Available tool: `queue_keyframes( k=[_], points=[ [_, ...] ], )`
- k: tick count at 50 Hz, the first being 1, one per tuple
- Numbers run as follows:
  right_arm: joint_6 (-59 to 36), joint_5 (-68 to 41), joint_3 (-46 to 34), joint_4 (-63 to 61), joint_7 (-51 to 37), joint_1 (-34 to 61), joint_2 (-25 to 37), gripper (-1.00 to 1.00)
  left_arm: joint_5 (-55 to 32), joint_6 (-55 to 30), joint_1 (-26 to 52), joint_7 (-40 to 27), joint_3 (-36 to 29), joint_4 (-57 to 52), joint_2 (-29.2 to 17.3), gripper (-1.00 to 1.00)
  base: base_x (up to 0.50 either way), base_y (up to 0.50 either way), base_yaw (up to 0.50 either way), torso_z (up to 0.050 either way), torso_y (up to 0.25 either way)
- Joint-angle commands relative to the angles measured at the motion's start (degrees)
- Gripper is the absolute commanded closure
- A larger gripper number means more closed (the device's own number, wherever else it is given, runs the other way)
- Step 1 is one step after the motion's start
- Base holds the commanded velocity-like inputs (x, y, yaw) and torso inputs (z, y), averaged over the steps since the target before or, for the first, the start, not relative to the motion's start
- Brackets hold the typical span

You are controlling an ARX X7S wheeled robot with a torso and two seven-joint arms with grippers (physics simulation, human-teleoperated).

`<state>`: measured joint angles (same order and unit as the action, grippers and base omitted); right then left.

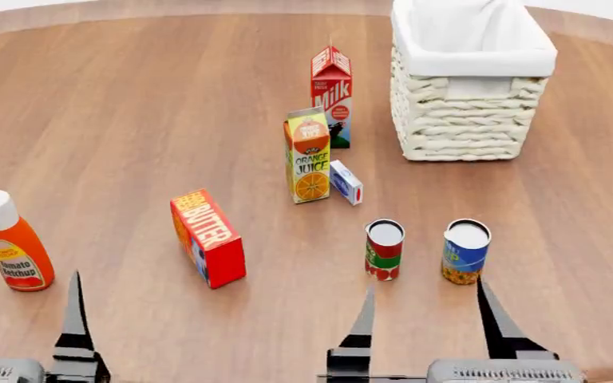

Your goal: Pick up the alphabet soup and the tomato sauce, and put them in the basket.

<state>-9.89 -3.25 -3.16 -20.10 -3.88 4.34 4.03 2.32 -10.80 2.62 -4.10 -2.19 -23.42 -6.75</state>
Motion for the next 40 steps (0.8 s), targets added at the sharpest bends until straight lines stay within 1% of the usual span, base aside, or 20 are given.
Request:
queue_keyframes(
  k=[1, 3, 4, 5, 8, 14, 15, 18, 19, 20, 24, 26, 27, 28, 29, 34, 35, 36, 39, 40],
  points=[
    [-14.6, -3.1, 1.0, -22.1, -1.8, 7.5, 1.8, -1.0, 4.2, -9.8, 2.2, -0.1, 0.4, -24.1, -4.4, -1.0, 0.0, 0.0, 0.0, 0.0, 0.0],
    [-15.5, -4.3, 1.7, -24.4, -2.1, 7.6, 1.7, -1.0, 4.3, -10.4, 2.1, 0.0, 0.7, -26.6, -4.7, -1.0, 0.0, 0.0, 0.0, 0.0, 0.0],
    [-11.7, -3.8, 1.5, -22.9, -1.9, 5.6, 1.6, -1.0, 3.4, -9.3, 1.7, 0.1, 1.2, -27.2, -4.8, -1.0, 0.0, 0.0, 0.0, 0.0, 0.0],
    [-11.8, -4.1, 1.6, -23.6, -2.1, 5.5, 1.6, -1.0, 3.4, -10.3, 1.9, 0.1, 1.4, -28.2, -4.8, -1.0, 0.0, 0.0, 0.0, 0.05, 0.0],
    [-10.0, -3.9, 1.2, -22.8, -2.2, 4.9, 1.8, -1.0, 2.9, -9.3, 1.8, -0.3, 1.7, -27.6, -4.6, -1.0, 0.0, 0.0, 0.0, 0.05, 0.0],
    [-9.4, -4.0, 1.1, -22.3, -2.8, 4.9, 2.3, -1.0, 2.2, -8.5, 1.5, -0.6, 2.2, -27.1, -4.8, -1.0, 0.0, 0.0, 0.0, 0.05, 0.0],
    [-12.8, -4.7, 1.4, -24.3, -3.2, 6.3, 2.5, -1.0, 2.4, -8.8, 1.6, -0.7, 2.1, -27.3, -4.8, -1.0, 0.0, 0.0, 0.0, 0.05, 0.0],
    [-9.1, -4.3, 1.0, -22.2, -3.2, 4.6, 2.5, -1.0, 2.2, -8.7, 1.6, -0.8, 2.0, -27.2, -4.9, -1.0, 0.0, 0.0, 0.0, 0.05, 0.0],
    [-8.9, -4.4, 1.0, -22.3, -3.3, 4.5, 2.6, -1.0, 2.2, -8.3, 1.4, -0.9, 2.0, -27.0, -4.9, -1.0, 0.0, 0.0, 0.0, 0.05, 0.0],
    [-10.8, -4.7, 1.0, -23.5, -3.6, 5.2, 2.7, -1.0, 2.1, -8.1, 1.3, -0.9, 1.8, -26.8, -4.9, -1.0, 0.0, 0.0, 0.0, 0.05, 0.0],
    [-8.3, -4.3, 0.4, -22.6, -3.7, 4.1, 3.0, -1.0, 2.6, -8.8, 1.4, -0.8, 0.9, -27.1, -5.2, -1.0, 0.0, 0.0, 0.0, 0.05, 0.0],
    [-7.9, -4.9, 0.2, -22.8, -3.4, 3.7, 3.2, -1.0, 2.2, -7.7, 1.0, -1.4, 1.7, -27.5, -5.0, -1.0, 0.0, 0.0, 0.0, 0.05, 0.0],
    [-10.9, -5.3, 0.3, -24.6, -3.9, 5.0, 3.4, -1.0, 1.7, -7.1, 0.6, -1.5, 2.1, -27.3, -4.9, -1.0, 0.0, 0.0, 0.0, 0.05, 0.0],
    [-10.6, -5.4, 0.3, -24.5, -3.9, 4.9, 3.4, -1.0, 1.3, -7.3, 0.6, -1.6, 2.4, -27.5, -4.9, -1.0, 0.0, 0.0, 0.0, 0.05, 0.0],
    [-8.0, -4.8, 0.0, -23.2, -3.7, 3.7, 3.4, -1.0, 1.2, -7.6, 0.6, -1.5, 2.4, -27.8, -5.0, -1.0, 0.0, 0.0, 0.0, 0.05, 0.0],
    [-7.4, -5.3, -0.2, -23.0, -4.1, 3.4, 3.6, -1.0, 1.2, -7.9, 0.6, -1.6, 2.1, -28.0, -5.1, -1.0, 0.0, 0.0, 0.0, 0.05, 0.0],
    [-9.8, -5.7, -0.1, -24.5, -4.4, 4.3, 3.7, -1.0, 1.0, -8.4, 0.9, -1.6, 2.1, -28.2, -5.1, -1.0, 0.0, 0.0, 0.0, 0.05, 0.0],
    [-8.3, -5.5, -0.3, -23.7, -4.3, 3.6, 3.7, -1.0, 1.0, -8.5, 1.0, -1.6, 2.0, -28.4, -5.1, -1.0, 0.0, 0.0, 0.0, 0.05, 0.0],
    [-7.9, -5.9, -0.1, -23.6, -4.4, 3.4, 4.0, -1.0, 0.8, -9.1, 1.1, -1.6, 1.9, -28.8, -5.2, -1.0, 0.0, 0.0, 0.0, 0.05, 0.0],
    [-11.1, -6.7, 0.2, -25.3, -4.8, 4.9, 4.2, -1.0, 0.6, -9.0, 1.1, -1.6, 1.9, -28.9, -5.2, -1.0, 0.0, 0.0, 0.0, 0.05, 0.0]
  ],
)
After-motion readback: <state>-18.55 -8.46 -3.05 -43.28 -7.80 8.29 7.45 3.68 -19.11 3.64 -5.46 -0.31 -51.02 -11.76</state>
